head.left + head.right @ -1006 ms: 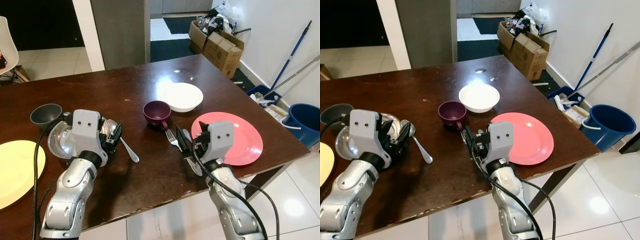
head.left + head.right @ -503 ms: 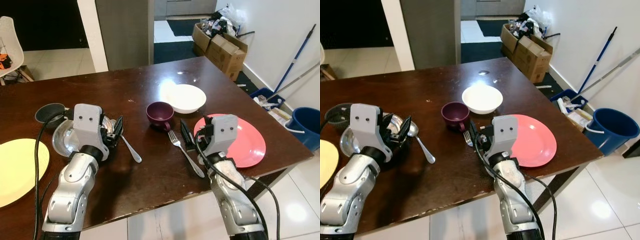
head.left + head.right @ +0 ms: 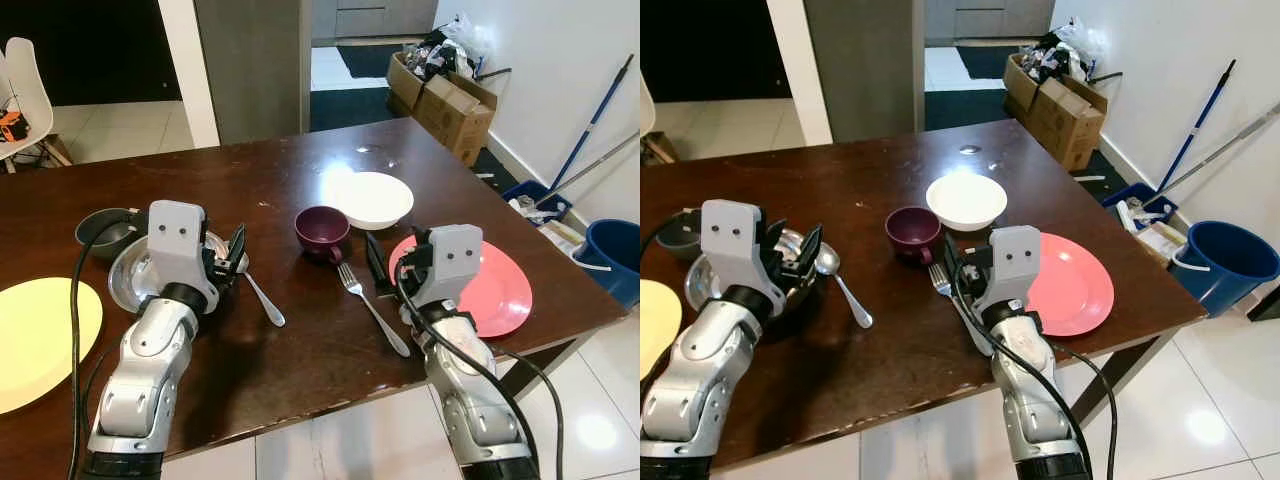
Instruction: Setting the table
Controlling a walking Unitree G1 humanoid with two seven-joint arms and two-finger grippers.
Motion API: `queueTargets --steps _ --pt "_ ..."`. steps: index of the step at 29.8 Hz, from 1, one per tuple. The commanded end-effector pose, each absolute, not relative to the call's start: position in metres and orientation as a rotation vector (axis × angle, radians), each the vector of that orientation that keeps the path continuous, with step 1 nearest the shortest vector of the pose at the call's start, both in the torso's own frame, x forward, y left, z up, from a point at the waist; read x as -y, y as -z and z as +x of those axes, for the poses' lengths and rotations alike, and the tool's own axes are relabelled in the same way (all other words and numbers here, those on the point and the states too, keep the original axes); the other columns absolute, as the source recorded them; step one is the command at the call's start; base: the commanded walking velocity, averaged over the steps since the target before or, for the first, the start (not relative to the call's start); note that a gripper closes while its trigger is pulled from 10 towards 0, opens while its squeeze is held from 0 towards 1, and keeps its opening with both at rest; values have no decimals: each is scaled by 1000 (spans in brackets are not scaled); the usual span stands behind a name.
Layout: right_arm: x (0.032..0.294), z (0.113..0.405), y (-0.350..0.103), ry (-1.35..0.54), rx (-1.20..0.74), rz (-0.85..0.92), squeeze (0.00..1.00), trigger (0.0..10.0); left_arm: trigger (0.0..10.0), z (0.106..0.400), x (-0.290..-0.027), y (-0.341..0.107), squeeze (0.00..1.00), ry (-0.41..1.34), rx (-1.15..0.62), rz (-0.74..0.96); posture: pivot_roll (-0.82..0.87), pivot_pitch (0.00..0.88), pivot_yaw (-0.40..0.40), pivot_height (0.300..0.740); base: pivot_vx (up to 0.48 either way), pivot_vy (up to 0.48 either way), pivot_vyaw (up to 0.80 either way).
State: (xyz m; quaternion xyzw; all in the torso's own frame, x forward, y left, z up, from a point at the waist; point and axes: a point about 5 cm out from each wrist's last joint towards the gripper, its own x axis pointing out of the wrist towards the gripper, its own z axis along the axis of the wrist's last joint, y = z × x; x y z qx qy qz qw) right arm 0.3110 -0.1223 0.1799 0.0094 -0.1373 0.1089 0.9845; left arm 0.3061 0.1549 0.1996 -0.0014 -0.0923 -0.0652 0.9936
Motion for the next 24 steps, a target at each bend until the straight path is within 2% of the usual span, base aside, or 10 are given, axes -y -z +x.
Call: queueTargets --steps 1,15,23,24 --pt "124 312 -181 -218 274 16 0 10000 10000 308 -154 -199 0 120 176 -17 0 1 74 740 0 0 0" --pt "127 305 -178 -174 247 124 0 10000 10000 314 -153 -201 0 144 146 32 -39 21 106 740 0 0 0" --pt "121 302 -174 -244 233 55 0 10000 10000 312 -152 -195 0 157 114 55 -36 27 108 740 0 0 0" --pt "114 298 -170 -322 214 7 0 10000 10000 313 -158 -185 0 166 53 106 -31 30 113 740 0 0 0"
